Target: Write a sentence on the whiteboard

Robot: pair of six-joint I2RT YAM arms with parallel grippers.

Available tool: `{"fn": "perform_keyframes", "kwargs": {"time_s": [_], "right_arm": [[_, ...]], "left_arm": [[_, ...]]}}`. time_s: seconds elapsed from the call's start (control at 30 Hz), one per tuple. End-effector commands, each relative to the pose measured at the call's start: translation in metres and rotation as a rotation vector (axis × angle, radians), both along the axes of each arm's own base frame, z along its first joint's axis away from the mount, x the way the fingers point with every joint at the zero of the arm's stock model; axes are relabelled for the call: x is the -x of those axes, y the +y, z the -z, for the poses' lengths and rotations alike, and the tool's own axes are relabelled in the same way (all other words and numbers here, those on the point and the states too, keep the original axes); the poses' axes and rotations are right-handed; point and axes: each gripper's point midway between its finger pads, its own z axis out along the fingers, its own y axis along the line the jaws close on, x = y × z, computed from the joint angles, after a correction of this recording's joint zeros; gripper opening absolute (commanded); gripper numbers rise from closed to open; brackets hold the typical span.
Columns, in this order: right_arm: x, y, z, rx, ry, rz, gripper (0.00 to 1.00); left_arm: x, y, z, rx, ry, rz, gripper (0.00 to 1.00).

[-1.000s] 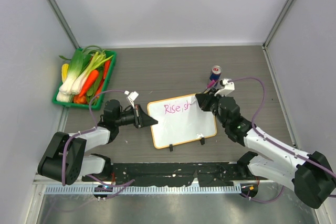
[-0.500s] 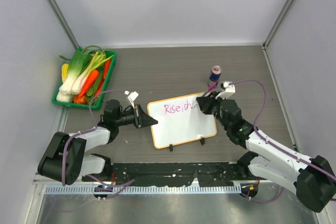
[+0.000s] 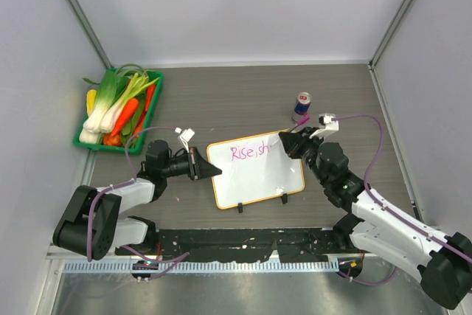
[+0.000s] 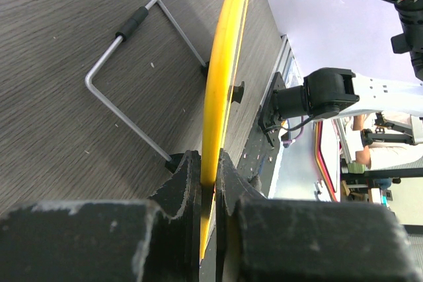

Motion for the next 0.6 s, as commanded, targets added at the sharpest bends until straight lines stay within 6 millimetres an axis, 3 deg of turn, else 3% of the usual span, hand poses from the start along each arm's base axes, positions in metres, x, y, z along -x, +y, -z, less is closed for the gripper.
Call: {"fn": "perform_keyframes", "kwargs": {"time_s": [0.0,0.57], "right_arm": [[-0.009,-0.007,-0.045,-0.073,-0.108,0.057,0.01],[-0.019,0.003,-0.037,-0.010,-0.097,0.031,0.01]], "left_arm": [[-0.012,0.007,0.017,-0.077,-0.015,-0.066,0.00],[-0.012,0.007,0.017,-0.078,-0.014,-0.066,0.00]]}}
